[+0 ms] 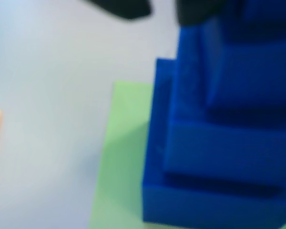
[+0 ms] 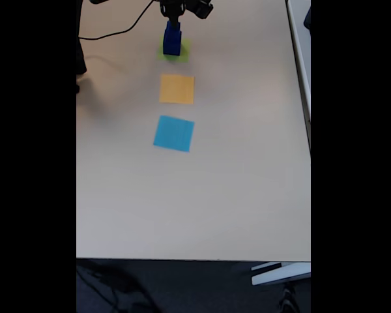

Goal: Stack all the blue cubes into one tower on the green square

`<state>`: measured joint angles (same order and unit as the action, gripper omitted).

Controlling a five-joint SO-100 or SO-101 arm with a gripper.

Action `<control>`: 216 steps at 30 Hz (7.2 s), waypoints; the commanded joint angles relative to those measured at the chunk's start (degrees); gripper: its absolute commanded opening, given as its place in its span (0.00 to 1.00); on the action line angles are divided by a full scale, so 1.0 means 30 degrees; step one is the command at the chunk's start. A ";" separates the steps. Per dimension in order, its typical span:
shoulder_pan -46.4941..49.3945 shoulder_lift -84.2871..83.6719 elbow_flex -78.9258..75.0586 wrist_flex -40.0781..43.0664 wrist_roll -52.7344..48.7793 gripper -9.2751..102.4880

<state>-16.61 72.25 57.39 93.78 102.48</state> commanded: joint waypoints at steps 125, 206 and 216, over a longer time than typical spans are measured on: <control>0.0381 0.3486 -0.0352 -0.0117 -0.0234 0.08; 0.0645 0.3047 -0.7646 0.2373 0.2402 0.08; 0.0762 0.2930 -0.8203 0.2373 -0.0176 0.08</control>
<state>-14.77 80.33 35.77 101.16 105.03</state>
